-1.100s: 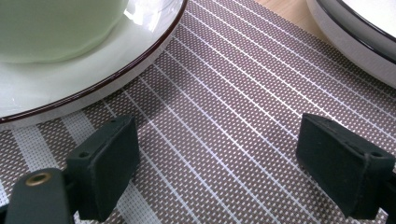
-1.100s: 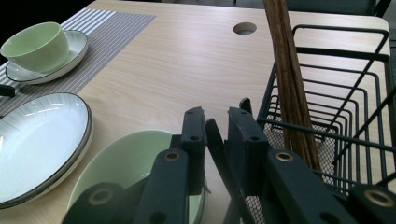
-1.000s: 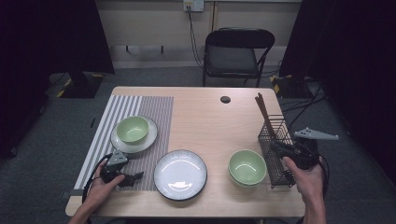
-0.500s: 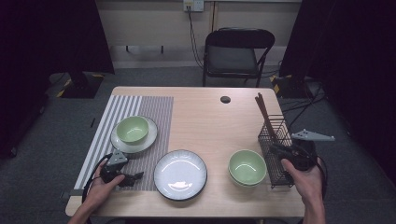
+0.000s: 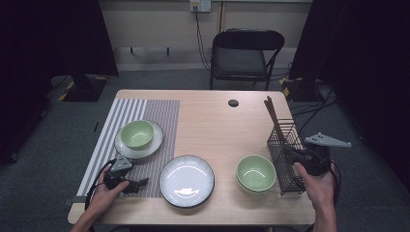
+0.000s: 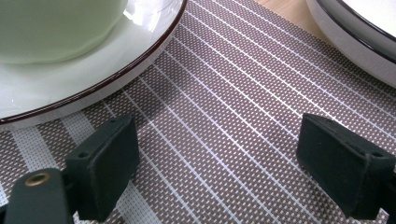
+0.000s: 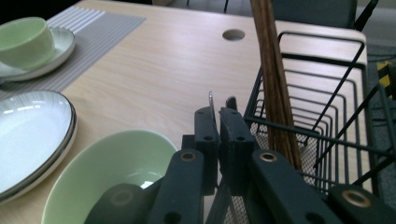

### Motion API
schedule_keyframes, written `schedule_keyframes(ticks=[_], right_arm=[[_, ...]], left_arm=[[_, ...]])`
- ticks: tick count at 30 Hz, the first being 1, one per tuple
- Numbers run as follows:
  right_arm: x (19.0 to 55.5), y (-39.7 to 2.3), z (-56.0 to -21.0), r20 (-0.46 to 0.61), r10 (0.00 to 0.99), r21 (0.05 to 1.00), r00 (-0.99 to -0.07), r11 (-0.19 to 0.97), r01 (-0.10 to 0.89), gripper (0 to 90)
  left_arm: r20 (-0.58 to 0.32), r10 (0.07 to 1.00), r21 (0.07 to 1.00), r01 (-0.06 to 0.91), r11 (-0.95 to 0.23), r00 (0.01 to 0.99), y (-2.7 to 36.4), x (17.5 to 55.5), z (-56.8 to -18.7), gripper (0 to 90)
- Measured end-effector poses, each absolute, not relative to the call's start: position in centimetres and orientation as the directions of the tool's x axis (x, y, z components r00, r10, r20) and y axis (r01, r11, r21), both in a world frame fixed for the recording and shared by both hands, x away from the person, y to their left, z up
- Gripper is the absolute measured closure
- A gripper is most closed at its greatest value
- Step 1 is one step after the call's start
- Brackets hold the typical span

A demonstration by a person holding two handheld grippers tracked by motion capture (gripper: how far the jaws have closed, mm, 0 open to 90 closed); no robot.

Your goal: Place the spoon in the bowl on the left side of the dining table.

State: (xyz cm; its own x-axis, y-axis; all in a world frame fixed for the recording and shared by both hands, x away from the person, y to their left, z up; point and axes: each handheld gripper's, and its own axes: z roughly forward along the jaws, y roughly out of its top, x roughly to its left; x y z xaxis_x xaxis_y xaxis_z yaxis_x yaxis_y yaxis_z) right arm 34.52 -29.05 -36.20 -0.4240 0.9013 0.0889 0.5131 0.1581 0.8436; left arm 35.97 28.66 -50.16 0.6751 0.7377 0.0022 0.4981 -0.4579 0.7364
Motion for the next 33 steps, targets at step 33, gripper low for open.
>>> schedule_keyframes(ticks=[33], right_arm=[[34.3,-29.8,-33.9,0.089,0.915,0.891,-0.393,0.104,0.442,89.8]], left_arm=[[0.017,0.736,0.731,0.494,-0.471,0.676,28.7,36.0,-50.1,12.4]])
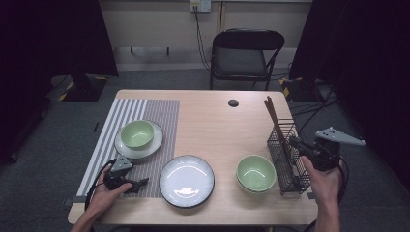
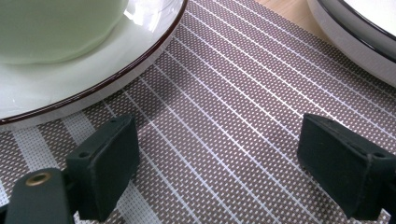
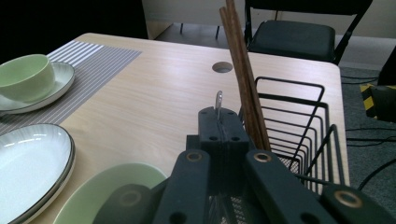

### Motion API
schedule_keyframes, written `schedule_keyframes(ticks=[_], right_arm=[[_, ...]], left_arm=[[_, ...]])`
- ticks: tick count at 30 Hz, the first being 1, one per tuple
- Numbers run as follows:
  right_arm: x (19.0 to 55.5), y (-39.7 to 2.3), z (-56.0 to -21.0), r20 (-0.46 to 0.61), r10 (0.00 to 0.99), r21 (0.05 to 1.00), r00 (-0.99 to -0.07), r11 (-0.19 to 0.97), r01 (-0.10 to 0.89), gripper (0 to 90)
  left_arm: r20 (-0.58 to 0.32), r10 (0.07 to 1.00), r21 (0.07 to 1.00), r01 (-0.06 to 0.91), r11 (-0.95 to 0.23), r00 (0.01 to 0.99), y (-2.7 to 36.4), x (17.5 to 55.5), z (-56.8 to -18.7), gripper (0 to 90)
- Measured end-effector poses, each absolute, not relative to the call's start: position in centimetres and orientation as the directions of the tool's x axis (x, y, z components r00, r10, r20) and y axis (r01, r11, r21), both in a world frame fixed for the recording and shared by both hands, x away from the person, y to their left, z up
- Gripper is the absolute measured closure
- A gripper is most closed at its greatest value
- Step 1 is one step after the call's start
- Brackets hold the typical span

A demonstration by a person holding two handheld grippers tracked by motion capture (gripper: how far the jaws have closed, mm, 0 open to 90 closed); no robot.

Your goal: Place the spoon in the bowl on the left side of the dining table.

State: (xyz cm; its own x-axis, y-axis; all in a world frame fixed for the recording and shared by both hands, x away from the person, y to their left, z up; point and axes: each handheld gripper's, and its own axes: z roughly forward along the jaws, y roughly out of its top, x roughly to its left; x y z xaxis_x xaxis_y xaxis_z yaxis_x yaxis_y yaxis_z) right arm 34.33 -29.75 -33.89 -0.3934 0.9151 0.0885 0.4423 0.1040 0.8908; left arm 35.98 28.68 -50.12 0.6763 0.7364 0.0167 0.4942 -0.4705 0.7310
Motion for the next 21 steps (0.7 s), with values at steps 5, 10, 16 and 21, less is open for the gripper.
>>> schedule_keyframes(ticks=[5,10,16,21], right_arm=[[34.3,-29.8,-33.3,0.086,0.912,0.897,-0.402,0.105,0.430,89.8],[34.5,-29.5,-33.0,0.086,0.909,0.901,-0.408,0.104,0.421,89.9],[35.1,-28.8,-32.9,0.091,0.903,0.904,-0.420,0.102,0.416,89.8],[35.5,-28.1,-32.7,0.083,0.901,0.906,-0.426,0.110,0.409,89.8]], left_arm=[[0.012,0.739,0.733,0.497,-0.465,0.673,28.6,36.0,-50.1,12.3],[0.007,0.744,0.725,0.509,-0.464,0.669,28.5,35.9,-50.0,13.3],[0.004,0.746,0.714,0.521,-0.468,0.666,28.5,35.9,-49.8,15.5],[-0.012,0.750,0.714,0.531,-0.457,0.662,28.4,35.8,-49.7,16.3]])
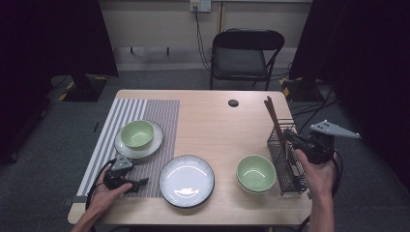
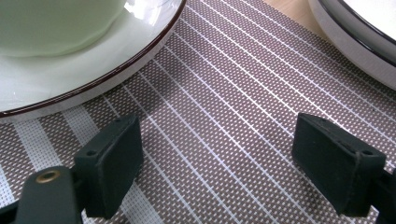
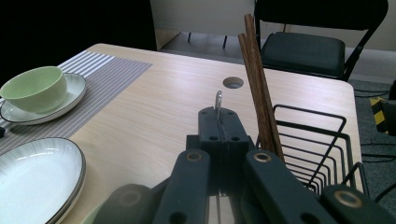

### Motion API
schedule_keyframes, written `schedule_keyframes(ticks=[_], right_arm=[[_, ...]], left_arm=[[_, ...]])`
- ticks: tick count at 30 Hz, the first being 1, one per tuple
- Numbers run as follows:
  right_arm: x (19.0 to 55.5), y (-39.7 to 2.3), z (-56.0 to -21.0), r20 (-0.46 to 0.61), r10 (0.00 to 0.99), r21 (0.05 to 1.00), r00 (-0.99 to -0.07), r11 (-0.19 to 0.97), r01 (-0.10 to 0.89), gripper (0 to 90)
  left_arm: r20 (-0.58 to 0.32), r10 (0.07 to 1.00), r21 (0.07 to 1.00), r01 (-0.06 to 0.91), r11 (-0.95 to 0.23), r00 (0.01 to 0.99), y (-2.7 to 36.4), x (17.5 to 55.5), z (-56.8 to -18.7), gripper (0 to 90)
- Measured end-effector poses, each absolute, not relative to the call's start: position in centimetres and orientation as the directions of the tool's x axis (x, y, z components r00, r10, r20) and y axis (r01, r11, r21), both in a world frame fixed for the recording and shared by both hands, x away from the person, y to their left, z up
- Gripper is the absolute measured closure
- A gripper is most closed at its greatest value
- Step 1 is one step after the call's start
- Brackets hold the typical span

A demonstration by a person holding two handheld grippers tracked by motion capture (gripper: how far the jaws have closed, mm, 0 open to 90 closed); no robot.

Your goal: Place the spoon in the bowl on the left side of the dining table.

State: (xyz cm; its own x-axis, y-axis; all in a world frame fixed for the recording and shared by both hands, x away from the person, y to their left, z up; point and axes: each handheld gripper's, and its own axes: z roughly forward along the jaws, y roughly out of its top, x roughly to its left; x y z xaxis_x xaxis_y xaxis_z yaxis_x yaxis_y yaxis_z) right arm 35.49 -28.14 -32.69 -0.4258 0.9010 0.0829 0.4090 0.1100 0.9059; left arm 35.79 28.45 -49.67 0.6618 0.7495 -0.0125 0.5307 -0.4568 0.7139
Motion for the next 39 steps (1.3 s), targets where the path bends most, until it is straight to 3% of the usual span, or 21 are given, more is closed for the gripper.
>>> schedule_keyframes(ticks=[21,39], right_arm=[[35.9,-27.6,-29.7,0.060,0.898,0.931,-0.436,0.107,0.348,89.9],[36.6,-24.7,-27.1,0.015,0.873,0.945,-0.488,0.147,0.292,89.9]], left_arm=[[-0.057,0.744,0.744,0.526,-0.413,0.665,28.4,35.7,-48.9,19.8],[-0.092,0.732,0.774,0.511,-0.374,0.675,28.0,35.6,-47.8,22.5]])
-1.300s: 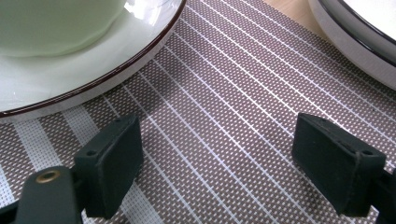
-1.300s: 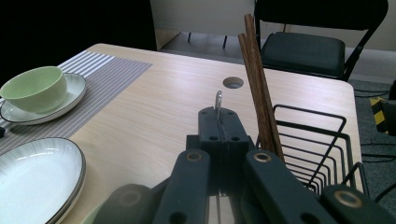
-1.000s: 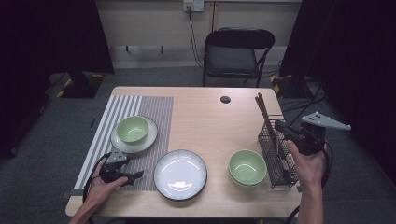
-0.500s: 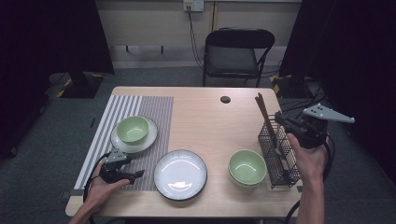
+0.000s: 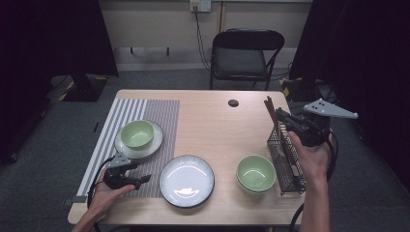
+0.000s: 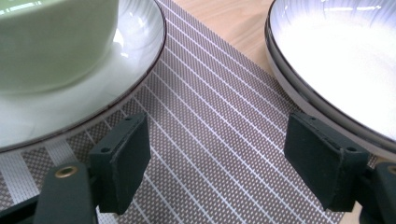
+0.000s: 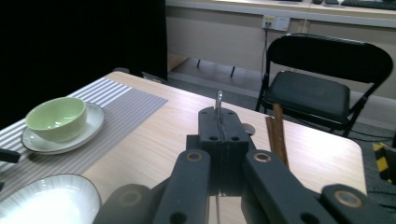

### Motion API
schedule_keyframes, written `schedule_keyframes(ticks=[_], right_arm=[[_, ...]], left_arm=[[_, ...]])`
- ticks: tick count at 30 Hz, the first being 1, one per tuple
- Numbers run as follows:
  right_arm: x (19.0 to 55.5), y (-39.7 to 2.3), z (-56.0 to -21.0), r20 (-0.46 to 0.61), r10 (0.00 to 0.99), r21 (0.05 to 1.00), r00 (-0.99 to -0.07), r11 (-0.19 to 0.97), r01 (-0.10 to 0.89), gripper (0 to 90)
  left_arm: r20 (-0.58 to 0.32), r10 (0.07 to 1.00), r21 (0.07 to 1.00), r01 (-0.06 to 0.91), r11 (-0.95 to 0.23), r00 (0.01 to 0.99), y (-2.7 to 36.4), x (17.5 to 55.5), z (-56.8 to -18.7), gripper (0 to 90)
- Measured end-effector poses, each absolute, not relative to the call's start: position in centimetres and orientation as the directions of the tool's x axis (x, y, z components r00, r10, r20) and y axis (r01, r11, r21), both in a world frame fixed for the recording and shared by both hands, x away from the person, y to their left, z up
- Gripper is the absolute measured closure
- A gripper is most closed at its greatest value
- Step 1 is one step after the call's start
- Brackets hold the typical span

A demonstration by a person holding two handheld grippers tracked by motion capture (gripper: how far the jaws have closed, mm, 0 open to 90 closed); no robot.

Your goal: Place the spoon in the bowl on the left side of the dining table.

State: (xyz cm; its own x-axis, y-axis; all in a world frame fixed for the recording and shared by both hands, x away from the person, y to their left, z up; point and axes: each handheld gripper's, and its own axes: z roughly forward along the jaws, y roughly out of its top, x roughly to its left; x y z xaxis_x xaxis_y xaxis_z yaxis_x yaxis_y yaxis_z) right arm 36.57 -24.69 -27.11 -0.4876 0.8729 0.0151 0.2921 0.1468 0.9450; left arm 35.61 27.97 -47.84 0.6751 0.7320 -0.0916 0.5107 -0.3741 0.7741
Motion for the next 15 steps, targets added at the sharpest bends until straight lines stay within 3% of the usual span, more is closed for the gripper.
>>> schedule_keyframes(ticks=[9,15], right_arm=[[37.5,-22.9,-27.1,0.029,0.848,0.944,-0.528,0.150,0.292,89.9],[38.1,-21.4,-28.1,0.063,0.822,0.944,-0.565,0.134,0.301,89.9]], left_arm=[[-0.130,0.708,0.805,0.490,-0.333,0.694,27.7,35.8,-46.9,24.6],[-0.109,0.699,0.811,0.470,-0.349,0.707,27.2,35.8,-46.5,25.5]])
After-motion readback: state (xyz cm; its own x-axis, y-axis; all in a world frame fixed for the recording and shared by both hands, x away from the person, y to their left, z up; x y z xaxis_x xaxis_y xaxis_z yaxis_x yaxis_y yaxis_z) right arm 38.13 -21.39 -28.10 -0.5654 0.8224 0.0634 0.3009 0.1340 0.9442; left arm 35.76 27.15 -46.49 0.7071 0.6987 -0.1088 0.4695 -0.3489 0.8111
